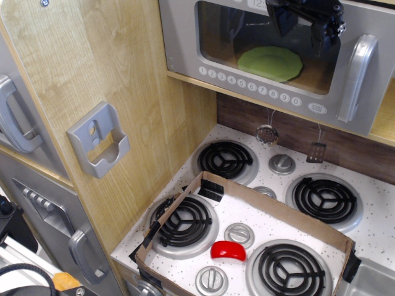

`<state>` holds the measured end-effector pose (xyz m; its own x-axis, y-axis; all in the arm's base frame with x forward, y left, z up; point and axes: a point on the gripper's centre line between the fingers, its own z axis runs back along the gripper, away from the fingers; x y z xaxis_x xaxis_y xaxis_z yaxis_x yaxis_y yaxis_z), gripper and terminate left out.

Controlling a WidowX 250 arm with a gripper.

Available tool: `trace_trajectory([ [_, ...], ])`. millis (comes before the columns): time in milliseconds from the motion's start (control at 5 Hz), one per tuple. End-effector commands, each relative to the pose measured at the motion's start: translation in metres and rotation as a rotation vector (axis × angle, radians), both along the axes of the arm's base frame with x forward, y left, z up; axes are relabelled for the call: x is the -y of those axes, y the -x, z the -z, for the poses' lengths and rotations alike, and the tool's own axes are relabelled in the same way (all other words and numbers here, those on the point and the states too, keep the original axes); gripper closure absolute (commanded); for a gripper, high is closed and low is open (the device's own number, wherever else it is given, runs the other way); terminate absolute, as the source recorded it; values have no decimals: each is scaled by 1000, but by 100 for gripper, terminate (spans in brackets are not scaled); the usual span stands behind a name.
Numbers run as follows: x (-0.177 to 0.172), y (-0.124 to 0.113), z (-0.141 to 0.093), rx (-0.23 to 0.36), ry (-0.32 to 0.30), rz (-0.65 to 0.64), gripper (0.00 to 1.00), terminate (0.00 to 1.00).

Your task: Close microwave

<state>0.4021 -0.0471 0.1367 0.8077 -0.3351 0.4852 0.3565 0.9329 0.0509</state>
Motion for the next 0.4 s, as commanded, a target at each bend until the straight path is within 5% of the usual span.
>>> trace_trajectory([
  [0, 2, -2, -31, 114, -4, 13, 0, 0],
  [200, 3, -3, -32, 116, -2, 15, 0, 0],
])
